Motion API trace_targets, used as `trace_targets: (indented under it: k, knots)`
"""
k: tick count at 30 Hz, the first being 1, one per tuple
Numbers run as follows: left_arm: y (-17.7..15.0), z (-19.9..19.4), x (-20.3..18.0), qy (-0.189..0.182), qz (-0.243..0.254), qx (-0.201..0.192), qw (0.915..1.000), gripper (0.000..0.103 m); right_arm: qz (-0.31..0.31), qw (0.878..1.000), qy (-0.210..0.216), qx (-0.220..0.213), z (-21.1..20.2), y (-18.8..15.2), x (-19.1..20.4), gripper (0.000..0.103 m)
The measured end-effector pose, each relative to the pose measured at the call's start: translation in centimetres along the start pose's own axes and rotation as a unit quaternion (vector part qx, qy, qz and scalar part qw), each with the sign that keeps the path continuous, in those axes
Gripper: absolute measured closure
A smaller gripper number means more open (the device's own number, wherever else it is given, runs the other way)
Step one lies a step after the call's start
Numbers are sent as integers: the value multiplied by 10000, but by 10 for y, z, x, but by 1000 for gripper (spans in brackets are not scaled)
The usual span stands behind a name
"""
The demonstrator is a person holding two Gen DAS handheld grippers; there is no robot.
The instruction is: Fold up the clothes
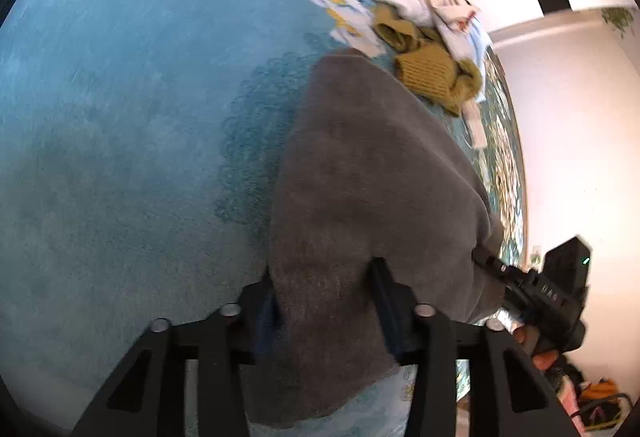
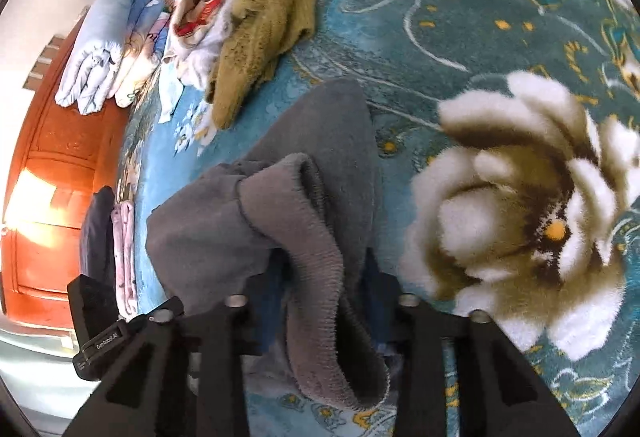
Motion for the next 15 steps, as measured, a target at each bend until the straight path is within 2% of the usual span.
trace_targets:
  k: [2,5,11,15]
  knots:
    - [-3,-6,-1,40,76,-89,9999,72,-247,9996,-119,-52,-5,1,15,80]
    - [-5,-19,1,-42,64,-267,9996,77,-475,9987,-136,-94,-11,3,35,81]
    - [-8,-49,11,-317,-141,-611,9975,78,-974,9952,-57,-95,-21,9,83,82]
    - [-10,-70,21,-424,-332,-855,9949,79,-1339,9910,28,1,-8,16,120,84]
Point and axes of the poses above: each gripper's, at about its wrist camera, not at the fingertips, and z roughly the way its jaws point, x to its left, y to its top, the point moved 2 cm from there along z, roughly the way its jaws point, and after that the axes turned 15 degrees about y, right-handed, at the moved point
